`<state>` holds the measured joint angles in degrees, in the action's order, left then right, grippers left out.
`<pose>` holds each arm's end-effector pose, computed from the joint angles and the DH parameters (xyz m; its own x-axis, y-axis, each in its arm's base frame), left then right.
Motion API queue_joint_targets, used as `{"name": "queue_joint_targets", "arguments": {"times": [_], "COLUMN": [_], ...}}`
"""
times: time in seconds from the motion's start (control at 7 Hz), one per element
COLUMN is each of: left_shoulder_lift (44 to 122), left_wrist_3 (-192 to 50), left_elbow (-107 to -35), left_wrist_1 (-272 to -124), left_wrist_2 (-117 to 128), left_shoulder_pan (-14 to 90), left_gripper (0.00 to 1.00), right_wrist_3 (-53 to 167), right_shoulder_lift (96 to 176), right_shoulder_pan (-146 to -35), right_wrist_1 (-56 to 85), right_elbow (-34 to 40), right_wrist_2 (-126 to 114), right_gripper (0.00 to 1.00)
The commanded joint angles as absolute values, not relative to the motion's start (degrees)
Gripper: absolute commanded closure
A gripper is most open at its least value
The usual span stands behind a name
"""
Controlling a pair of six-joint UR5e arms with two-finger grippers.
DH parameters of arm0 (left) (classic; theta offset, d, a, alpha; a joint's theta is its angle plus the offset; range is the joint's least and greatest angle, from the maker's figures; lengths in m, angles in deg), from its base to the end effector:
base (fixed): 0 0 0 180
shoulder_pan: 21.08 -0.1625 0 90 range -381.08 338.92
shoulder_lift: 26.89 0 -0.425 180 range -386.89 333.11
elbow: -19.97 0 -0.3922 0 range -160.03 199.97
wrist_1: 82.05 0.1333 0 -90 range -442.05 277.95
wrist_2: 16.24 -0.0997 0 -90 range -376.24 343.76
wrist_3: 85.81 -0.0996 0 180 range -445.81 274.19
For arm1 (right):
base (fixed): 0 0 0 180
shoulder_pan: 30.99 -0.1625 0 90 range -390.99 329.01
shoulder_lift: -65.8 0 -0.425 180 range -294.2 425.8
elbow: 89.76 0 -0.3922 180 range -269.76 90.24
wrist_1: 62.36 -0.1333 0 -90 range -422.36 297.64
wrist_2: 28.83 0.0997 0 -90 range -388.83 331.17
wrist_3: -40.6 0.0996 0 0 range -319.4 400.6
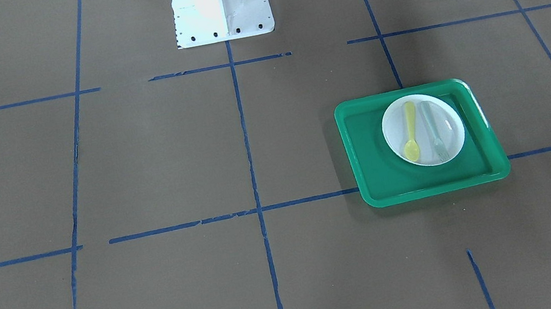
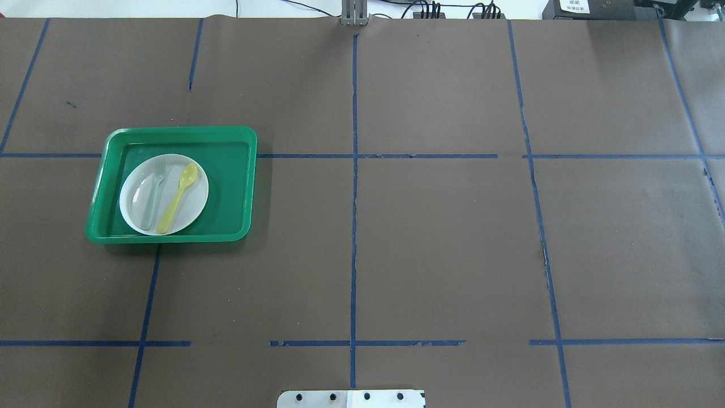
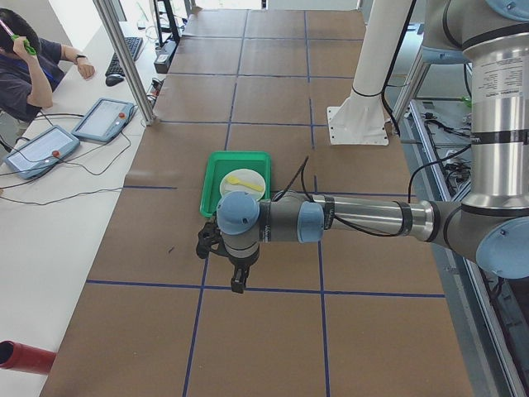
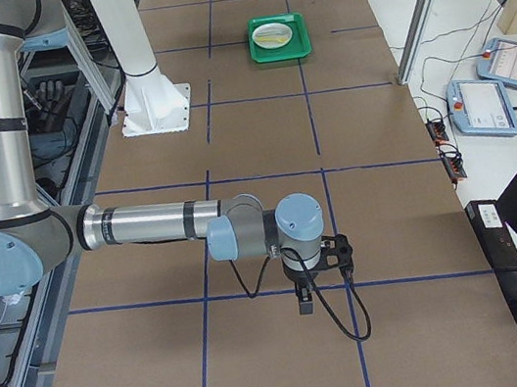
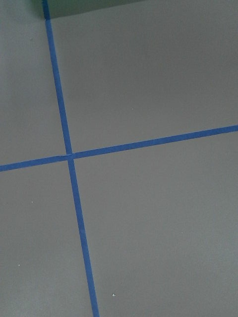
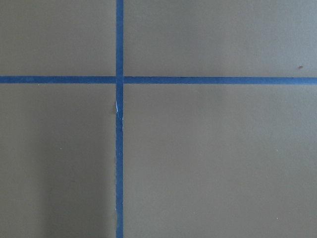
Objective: Place spoon
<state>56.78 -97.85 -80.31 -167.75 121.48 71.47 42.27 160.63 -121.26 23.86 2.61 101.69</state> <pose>-0.0793 -0.4406 0.6255 0.6664 0.1747 -0.7249 -0.0966 0.9842 0.1484 0.0707 -0.4571 0.6762 0.7598 0.0178 0.6499 -0.0269 0.9996 0.0041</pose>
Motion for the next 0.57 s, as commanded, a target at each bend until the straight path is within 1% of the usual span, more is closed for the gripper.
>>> {"name": "queue_joint_targets", "arguments": {"times": [0.0, 0.29, 0.43], "left_shoulder_lift": [56.8, 57.0, 59.0], "left_wrist_3": [-98.0, -97.9, -98.3], "left_elbow": [-80.5, -80.7, -80.9], "left_wrist_1": [-167.7, -167.8, -170.2], "left_wrist_2": [121.1, 121.7, 121.7], "left_shoulder_pan": [71.5, 71.5, 71.5], "left_gripper": [0.0, 0.0, 0.0], "right_wrist_3": [42.3, 42.3, 42.3], "right_shoulder_lift": [160.6, 160.6, 160.6], "right_shoulder_pan": [-121.3, -121.3, -121.3], "right_wrist_1": [23.9, 23.9, 23.9], "right_elbow": [2.6, 2.6, 2.6], "right_wrist_2": [101.7, 101.7, 101.7], "right_gripper": [0.0, 0.0, 0.0]}}
